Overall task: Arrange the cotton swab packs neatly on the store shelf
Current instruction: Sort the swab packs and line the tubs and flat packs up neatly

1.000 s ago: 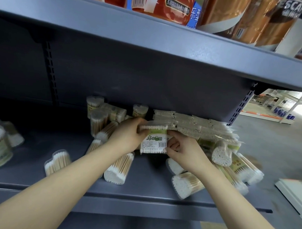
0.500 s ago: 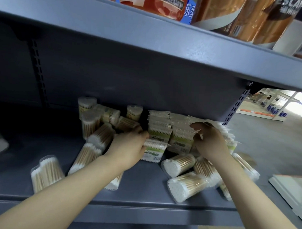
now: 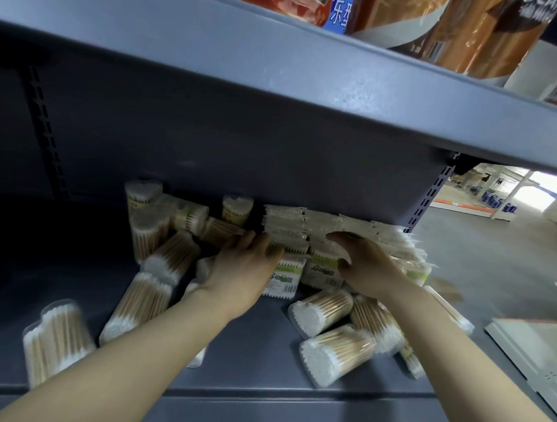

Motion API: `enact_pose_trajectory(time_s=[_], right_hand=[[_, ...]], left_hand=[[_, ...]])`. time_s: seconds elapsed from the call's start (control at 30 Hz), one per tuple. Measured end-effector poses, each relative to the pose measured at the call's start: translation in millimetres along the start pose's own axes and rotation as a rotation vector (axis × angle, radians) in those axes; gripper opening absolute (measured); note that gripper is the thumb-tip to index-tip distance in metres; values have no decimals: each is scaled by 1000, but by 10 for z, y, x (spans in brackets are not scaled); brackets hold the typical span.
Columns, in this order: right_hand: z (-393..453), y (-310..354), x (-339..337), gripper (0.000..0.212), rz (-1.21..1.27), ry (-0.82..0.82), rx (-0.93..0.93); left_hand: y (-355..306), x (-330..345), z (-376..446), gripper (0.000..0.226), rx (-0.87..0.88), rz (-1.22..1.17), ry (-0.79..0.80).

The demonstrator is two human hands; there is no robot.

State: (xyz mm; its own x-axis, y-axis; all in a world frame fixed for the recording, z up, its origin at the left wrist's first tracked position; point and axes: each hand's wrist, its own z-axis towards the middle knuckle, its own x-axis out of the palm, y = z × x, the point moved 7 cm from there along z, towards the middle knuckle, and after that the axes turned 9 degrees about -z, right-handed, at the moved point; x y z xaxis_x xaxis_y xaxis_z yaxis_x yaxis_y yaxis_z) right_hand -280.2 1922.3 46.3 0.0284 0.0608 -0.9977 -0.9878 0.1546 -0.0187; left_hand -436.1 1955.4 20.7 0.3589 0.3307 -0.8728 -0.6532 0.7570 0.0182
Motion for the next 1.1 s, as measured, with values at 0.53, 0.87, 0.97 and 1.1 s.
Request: enact_pose_trajectory(time_s=[0.53,0.87,0.97,1.1], right_hand=[[119,54,182,62,-57,-27,-55],[108,51,152,61,-42,-59,-45],[113,55,156,59,-104,-77,-31],[141,27,170,57,-121,-68,7]], left_hand=[[-31,161,165,43,-40,-41,-97],[-13,120,142,48,-37,-8,-109],[-21,98,119,49,-29,-4,-127],[5,72,82,55,-40,0,-134]])
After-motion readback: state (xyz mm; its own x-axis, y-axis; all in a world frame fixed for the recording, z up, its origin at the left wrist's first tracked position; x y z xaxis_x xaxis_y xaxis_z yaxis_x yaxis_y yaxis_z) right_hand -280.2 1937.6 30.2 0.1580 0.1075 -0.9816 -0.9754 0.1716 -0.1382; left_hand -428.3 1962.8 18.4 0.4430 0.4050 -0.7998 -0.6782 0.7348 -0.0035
